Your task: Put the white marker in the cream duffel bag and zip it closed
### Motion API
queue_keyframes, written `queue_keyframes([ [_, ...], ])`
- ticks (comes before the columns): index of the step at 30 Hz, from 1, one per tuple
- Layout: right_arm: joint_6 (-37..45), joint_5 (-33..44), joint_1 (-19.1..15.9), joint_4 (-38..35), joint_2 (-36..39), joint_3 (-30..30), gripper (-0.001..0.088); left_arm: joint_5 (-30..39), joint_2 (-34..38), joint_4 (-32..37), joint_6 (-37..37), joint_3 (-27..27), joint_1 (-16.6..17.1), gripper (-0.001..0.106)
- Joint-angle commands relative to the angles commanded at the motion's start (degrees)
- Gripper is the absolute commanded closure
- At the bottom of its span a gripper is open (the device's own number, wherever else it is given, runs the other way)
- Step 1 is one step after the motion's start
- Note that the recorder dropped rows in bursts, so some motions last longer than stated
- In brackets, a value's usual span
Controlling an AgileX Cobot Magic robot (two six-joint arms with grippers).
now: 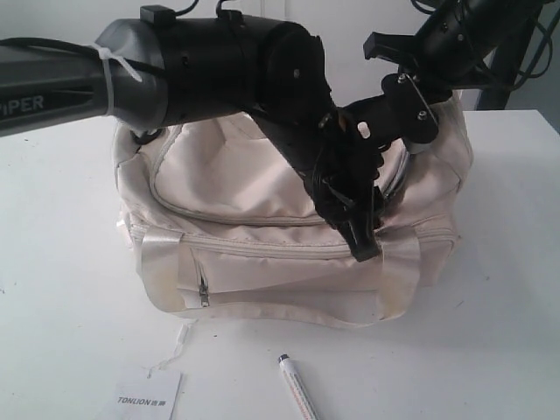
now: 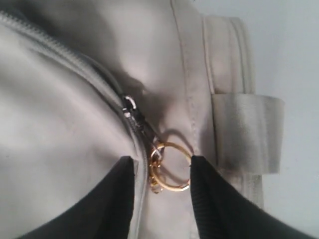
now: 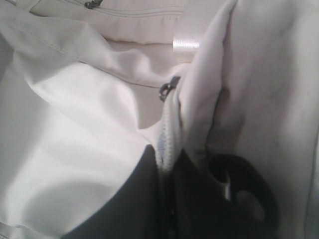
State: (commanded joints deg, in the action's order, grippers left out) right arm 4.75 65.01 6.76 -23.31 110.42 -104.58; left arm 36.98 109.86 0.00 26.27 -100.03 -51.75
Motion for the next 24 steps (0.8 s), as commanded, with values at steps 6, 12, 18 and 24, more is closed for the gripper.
queue_keyframes([
  [6, 0.00, 0.00, 0.00, 0.00, 0.00, 0.00, 0.0868, 5.00, -1.18, -3.37, -16.89, 0.00, 4.64, 0.063],
  [12, 0.00, -0.14, 0.00, 0.00, 0.00, 0.00, 0.0868, 10.92, -1.18, -34.54, -4.40, 0.00, 11.01, 0.063],
  [18, 0.00, -0.81, 0.00, 0.00, 0.00, 0.00, 0.0868, 7.02, 0.48, -27.33, 3.59, 0.10, 8.15, 0.063],
  [24, 0.00, -0.91, 0.00, 0.00, 0.00, 0.00, 0.0868, 2.21, 2.52, -20.43, 3.03, 0.10, 2.93, 0.063],
])
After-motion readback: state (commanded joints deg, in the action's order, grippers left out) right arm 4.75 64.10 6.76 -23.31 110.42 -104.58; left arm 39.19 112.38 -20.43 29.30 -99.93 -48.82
